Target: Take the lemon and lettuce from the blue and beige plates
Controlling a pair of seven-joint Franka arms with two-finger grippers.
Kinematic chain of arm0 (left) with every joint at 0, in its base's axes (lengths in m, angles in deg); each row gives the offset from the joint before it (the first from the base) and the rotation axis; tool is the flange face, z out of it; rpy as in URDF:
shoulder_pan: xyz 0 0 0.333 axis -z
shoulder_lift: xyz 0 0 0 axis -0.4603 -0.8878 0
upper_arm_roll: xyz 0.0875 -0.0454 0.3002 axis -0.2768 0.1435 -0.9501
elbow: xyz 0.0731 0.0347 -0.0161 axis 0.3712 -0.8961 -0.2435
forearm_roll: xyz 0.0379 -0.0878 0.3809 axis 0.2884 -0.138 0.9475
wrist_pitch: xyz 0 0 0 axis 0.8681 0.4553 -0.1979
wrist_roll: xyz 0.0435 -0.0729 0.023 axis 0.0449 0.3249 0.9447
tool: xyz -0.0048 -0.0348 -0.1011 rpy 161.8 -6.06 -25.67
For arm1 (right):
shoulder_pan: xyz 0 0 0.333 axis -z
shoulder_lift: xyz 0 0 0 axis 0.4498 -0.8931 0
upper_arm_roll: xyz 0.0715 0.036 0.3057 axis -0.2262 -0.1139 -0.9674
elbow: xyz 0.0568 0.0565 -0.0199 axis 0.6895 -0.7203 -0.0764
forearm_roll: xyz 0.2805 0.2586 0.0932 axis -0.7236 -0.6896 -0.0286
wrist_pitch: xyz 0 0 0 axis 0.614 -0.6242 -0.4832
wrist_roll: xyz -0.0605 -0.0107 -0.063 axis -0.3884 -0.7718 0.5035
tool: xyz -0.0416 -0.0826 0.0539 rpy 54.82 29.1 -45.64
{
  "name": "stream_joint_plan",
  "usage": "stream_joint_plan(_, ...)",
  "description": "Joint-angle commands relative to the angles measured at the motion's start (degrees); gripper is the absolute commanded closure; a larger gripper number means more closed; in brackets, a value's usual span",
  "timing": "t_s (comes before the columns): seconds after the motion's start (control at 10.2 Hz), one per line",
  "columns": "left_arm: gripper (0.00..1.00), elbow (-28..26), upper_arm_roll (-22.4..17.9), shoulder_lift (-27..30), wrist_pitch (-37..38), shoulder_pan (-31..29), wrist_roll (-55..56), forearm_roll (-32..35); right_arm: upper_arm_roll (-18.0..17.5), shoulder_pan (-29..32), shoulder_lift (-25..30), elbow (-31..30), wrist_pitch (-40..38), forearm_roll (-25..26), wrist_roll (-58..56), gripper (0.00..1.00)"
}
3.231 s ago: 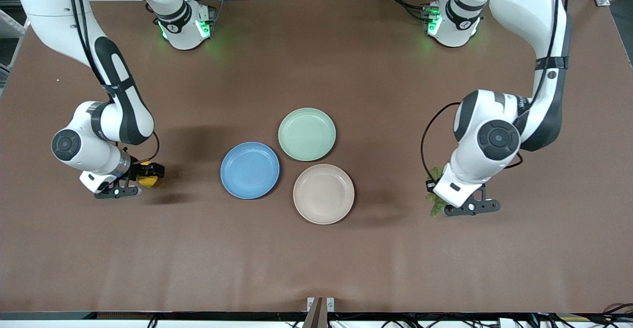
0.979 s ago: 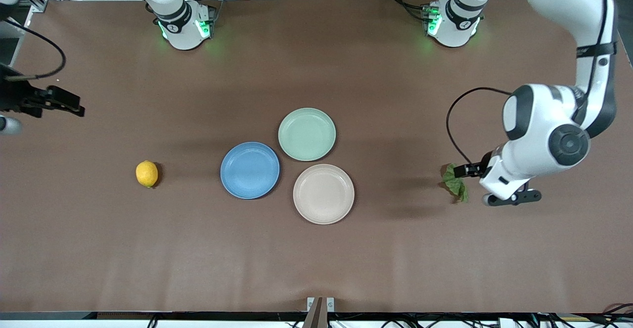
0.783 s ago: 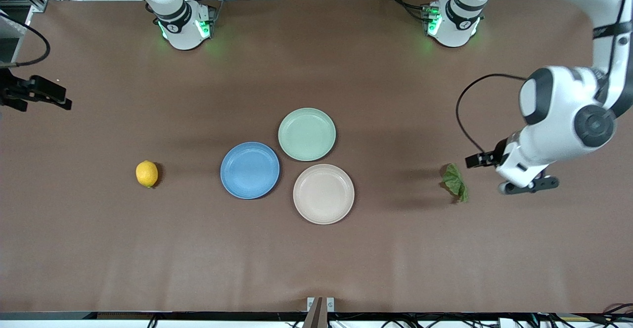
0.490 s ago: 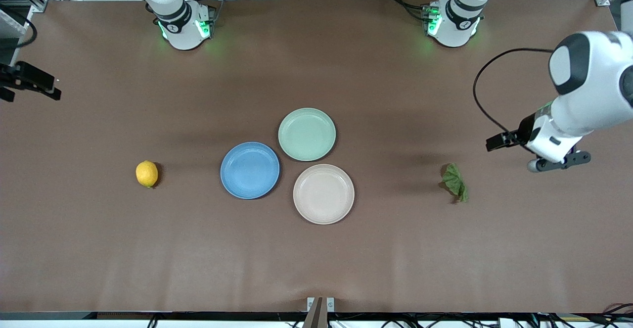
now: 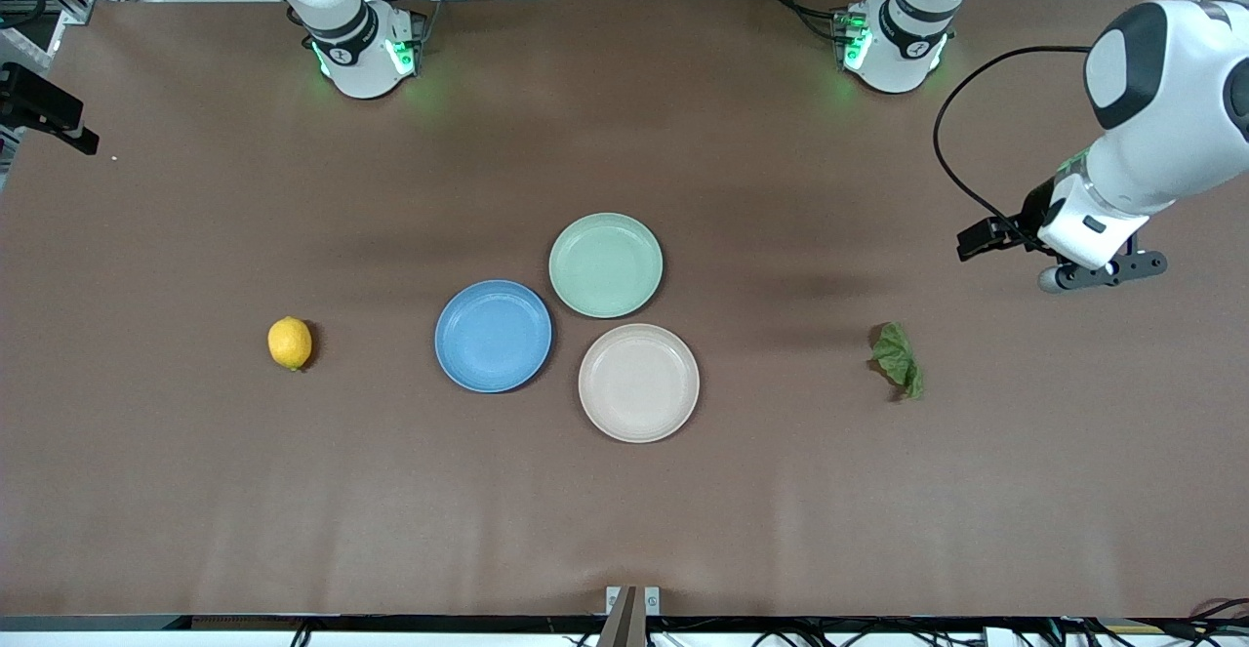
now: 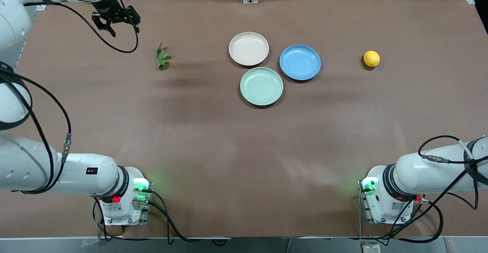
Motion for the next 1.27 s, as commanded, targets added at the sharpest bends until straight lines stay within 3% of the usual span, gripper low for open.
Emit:
stream_joint_plan(0.0, 0.0, 0.49, 1.26, 2.43, -0.1, -0.9, 1.67, 1.62, -0.87, 1.19, 2.65, -4.13, 2.68, 0.23, -0.16, 0.0)
stream_joint_plan(0.29, 0.0, 7.09, 1.43, 2.44, 1.38, -0.64, 0.52, 2.75, -0.79, 1.19, 2.65, -6.15, 4.79, 0.4, -0.07, 0.0)
stream_joint_plan(0.78, 0.0, 18.59, 1.43, 0.77, 10.68, 1.73, 0.35, 2.85, -0.79, 1.19, 2.73, -6.16, 3.92, 0.32, 0.11, 0.0)
stream_joint_plan(1.17, 0.0, 22.65, 2.57, 0.41, 17.73, 3.4, -5.96, 6.44, -0.43, 1.19, 2.82, -5.89, 2.77, 0.32, 0.99, 0.0)
